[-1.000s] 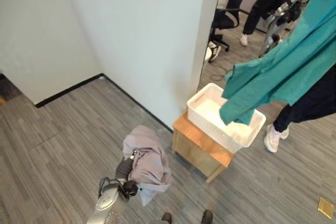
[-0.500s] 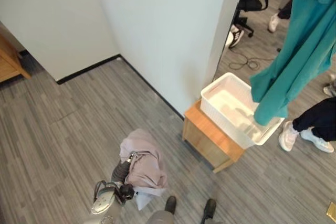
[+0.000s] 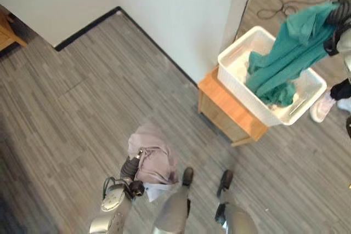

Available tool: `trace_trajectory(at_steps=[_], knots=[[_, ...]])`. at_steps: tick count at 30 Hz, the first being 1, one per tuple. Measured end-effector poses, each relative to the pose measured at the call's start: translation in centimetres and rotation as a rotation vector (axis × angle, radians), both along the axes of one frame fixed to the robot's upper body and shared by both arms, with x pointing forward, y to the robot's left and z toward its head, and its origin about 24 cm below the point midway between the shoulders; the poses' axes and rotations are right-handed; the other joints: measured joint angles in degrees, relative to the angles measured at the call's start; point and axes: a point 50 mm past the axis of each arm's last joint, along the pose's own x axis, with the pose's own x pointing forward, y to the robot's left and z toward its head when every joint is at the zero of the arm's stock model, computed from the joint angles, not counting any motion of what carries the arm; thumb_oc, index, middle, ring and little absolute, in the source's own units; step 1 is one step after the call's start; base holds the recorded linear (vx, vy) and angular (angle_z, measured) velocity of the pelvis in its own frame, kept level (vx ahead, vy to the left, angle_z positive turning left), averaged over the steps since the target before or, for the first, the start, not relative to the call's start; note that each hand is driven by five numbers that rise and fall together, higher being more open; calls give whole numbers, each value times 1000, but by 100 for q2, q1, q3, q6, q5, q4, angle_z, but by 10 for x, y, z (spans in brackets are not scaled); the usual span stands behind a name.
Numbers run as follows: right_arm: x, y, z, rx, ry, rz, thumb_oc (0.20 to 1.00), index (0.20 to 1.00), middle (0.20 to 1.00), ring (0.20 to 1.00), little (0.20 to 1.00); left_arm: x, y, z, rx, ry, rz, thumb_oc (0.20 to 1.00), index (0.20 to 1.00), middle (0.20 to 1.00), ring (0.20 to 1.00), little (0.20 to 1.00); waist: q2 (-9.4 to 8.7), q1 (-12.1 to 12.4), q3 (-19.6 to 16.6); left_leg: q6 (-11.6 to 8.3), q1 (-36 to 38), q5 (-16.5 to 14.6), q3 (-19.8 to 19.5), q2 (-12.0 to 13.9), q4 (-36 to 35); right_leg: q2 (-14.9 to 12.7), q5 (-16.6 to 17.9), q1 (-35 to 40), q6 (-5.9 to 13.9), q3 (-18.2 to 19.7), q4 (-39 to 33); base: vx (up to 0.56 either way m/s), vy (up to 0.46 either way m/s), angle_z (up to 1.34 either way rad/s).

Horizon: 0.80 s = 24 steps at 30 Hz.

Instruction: Pick up bed clothes into laundry basket.

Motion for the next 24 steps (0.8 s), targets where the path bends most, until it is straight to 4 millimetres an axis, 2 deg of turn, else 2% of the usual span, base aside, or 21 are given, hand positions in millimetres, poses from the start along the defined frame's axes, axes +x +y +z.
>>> trace_trajectory(at_steps=[1, 2, 3, 5, 7, 12, 16, 18, 22, 24], knots=[[2, 3, -11, 19, 16, 6, 282, 282, 282, 282, 282, 2, -1, 1, -3, -5, 8, 200, 200, 200, 200, 200, 16, -15, 52, 0, 6, -1, 38, 6, 0, 27, 6, -8, -8, 40, 0, -16, 15, -18], [3, 4, -20, 28, 38, 8, 282, 282, 282, 282, 282, 5, -3, 3, -8, -15, 10, 200, 200, 200, 200, 200, 24, -22, 80, 0, 11, -1, 54, 13, -1, 25, 8, -9, -11, 57, 0, -8, 15, -11], [3, 4, -24, 30, 51, 6, 1000, 1000, 1000, 1000, 1000, 10, -6, 5, -16, -31, 9, 200, 200, 200, 200, 200, 50, -26, 119, 0, 12, -1, 53, 20, -5, 25, 11, -9, -14, 54, 0, -4, 8, -6], [3, 3, -26, 31, 63, 1, 1000, 1000, 1000, 1000, 1000, 17, -10, 10, -28, -59, 6, 200, 200, 200, 200, 200, 70, -34, 157, 0, 13, -1, 62, 29, -9, 40, 18, -16, -24, 60, 1, 0, 0, 0], [3, 2, -35, 22, 147, 17, 1000, 1000, 1000, 1000, 1000, 26, -14, 17, -35, -92, -7, 200, 200, 200, 200, 200, 56, -61, 166, 0, 25, -1, 60, 52, -12, 62, 28, -7, -37, 65, 1, 0, 0, 0], [3, 3, -35, -6, 193, 52, 1000, 1000, 1000, 1000, 1000, 29, -13, 21, -33, -111, -4, 200, 200, 200, 200, 200, -18, -164, 204, -3, 71, -1, 98, 58, -15, 88, 42, 14, -22, 126, 1, 5, -5, -5], [4, 10, -23, -73, 186, 121, 1000, 1000, 1000, 1000, 1000, 29, -13, 20, -33, -109, -3, 200, 200, 200, 200, 200, -163, -251, 271, -3, 151, -2, 234, 69, -26, 87, 87, 24, 15, 252, 0, 12, 2, -17], [3, 17, -11, -115, 172, 187, 1000, 1000, 1000, 1000, 1000, 28, -11, 20, -33, -109, 2, 200, 200, 200, 200, 200, -217, -346, 273, -4, 190, -2, 268, 65, -30, 119, 98, 41, 19, 320, 1, 16, -5, -7], [-10, 18, 17, -178, 115, 291, 1000, 1000, 1000, 1000, 1000, 25, -8, 19, -31, -107, 2, 200, 200, 200, 200, 200, -285, -490, 262, -6, 556, -6, 380, 70, -149, 132, 101, 307, 24, 391, 0, 11, 7, -12], [-24, 8, 29, -222, 102, 308, 1000, 1000, 1000, 1000, 1000, 25, -5, 20, -19, -112, -17, 200, 200, 200, 200, 200, -330, -573, 248, -6, 664, -5, 413, 63, -185, 128, 91, 383, 38, 412, 0, 9, 9, -6]])
